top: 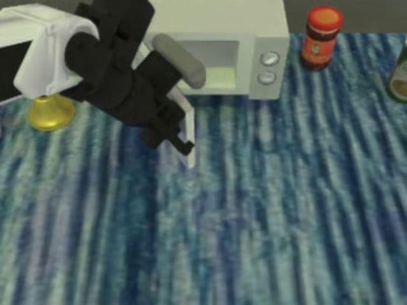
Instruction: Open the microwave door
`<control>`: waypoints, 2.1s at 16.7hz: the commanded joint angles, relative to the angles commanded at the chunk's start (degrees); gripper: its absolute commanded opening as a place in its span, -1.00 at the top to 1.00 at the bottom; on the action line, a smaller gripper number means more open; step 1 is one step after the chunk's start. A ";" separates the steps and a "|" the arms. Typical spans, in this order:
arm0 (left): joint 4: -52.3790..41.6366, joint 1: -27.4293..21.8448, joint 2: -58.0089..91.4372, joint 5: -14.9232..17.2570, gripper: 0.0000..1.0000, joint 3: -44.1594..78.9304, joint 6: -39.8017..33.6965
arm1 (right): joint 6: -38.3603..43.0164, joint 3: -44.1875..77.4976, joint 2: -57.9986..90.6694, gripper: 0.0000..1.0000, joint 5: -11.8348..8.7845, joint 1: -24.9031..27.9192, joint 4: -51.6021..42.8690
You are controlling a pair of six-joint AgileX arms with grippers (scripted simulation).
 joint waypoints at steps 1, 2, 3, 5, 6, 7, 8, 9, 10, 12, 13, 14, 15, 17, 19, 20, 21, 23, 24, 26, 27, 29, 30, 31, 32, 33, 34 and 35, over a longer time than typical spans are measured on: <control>0.00 0.00 0.00 0.00 1.00 0.00 0.00 | 0.00 0.00 0.00 -1.00 0.00 0.00 0.00; 0.00 0.00 0.00 0.00 1.00 0.00 0.00 | 0.00 0.00 0.00 -1.00 0.00 0.00 0.00; 0.00 0.00 0.00 0.00 1.00 0.00 0.00 | 0.00 0.00 0.00 -1.00 0.00 0.00 0.00; 0.00 0.00 0.00 0.00 1.00 0.00 0.00 | 0.00 0.00 0.00 -1.00 0.00 0.00 0.00; 0.00 0.00 0.00 0.00 1.00 0.00 0.00 | 0.00 0.00 0.00 -1.00 0.00 0.00 0.00; 0.00 0.00 0.00 0.00 1.00 0.00 0.00 | 0.00 0.00 0.00 -1.00 0.00 0.00 0.00; 0.00 0.00 0.00 0.00 1.00 0.00 0.00 | 0.00 0.00 0.00 -1.00 0.00 0.00 0.00; 0.00 0.00 0.00 0.00 1.00 0.00 0.00 | 0.00 0.00 0.00 -1.00 0.00 0.00 0.00; 0.00 0.00 0.00 0.00 1.00 0.00 0.00 | 0.00 0.00 0.00 -1.00 0.00 0.00 0.00; 0.00 0.00 0.00 0.00 1.00 0.00 0.00 | 0.00 0.00 0.00 -1.00 0.00 0.00 0.00; 0.00 0.00 0.00 0.00 1.00 0.00 0.00 | 0.00 0.00 0.00 -1.00 0.00 0.00 0.00; 0.00 0.00 0.00 0.00 1.00 0.00 0.00 | 0.00 0.00 0.00 -1.00 0.00 0.00 0.00; 0.00 0.00 0.00 0.00 1.00 0.00 0.00 | 0.00 0.00 0.00 -1.00 0.00 0.00 0.00; 0.00 0.00 0.00 0.00 1.00 0.00 0.00 | 0.00 0.00 0.00 -1.00 0.00 0.00 0.00; 0.00 0.00 0.00 0.00 1.00 0.00 0.00 | 0.00 0.00 0.00 -1.00 0.00 0.00 0.00; -0.03 -0.23 0.03 0.26 1.00 -0.12 -0.16 | 0.00 0.00 0.00 -1.00 0.00 0.00 0.00; -0.09 -0.16 0.02 0.34 1.00 -0.14 0.01 | 0.00 0.00 0.00 -1.00 0.00 0.00 0.00; -0.61 0.59 -0.13 1.11 1.00 -0.34 1.78 | 0.00 0.00 0.00 -1.00 0.00 0.00 0.00; -0.96 1.17 -0.32 1.73 1.00 -0.45 3.17 | 0.00 0.00 0.00 -1.00 0.00 0.00 0.00; -1.66 2.48 -0.86 3.20 1.00 -0.64 6.36 | 0.00 0.00 0.00 -1.00 0.00 0.00 0.00; -2.02 3.11 -1.09 3.90 1.00 -0.77 7.86 | 0.00 0.00 0.00 -1.00 0.00 0.00 0.00; -2.66 3.96 -1.28 4.81 1.00 -1.11 9.87 | 0.00 0.00 0.00 -1.00 0.00 0.00 0.00; -2.75 4.07 -1.28 4.92 1.00 -1.17 10.10 | 0.00 0.00 0.00 -1.00 0.00 0.00 0.00; -2.75 4.07 -1.28 4.92 1.00 -1.17 10.10 | 0.00 0.00 0.00 -1.00 0.00 0.00 0.00; -2.75 4.07 -1.28 4.92 1.00 -1.17 10.10 | 0.00 0.00 0.00 -1.00 0.00 0.00 0.00; -2.75 4.07 -1.28 4.92 1.00 -1.17 10.10 | 0.00 0.00 0.00 -1.00 0.00 0.00 0.00; -2.75 4.07 -1.28 4.92 1.00 -1.17 10.10 | 0.00 0.00 0.00 -1.00 0.00 0.00 0.00; -2.75 4.07 -1.28 4.92 1.00 -1.17 10.10 | 0.00 0.00 0.00 -1.00 0.00 0.00 0.00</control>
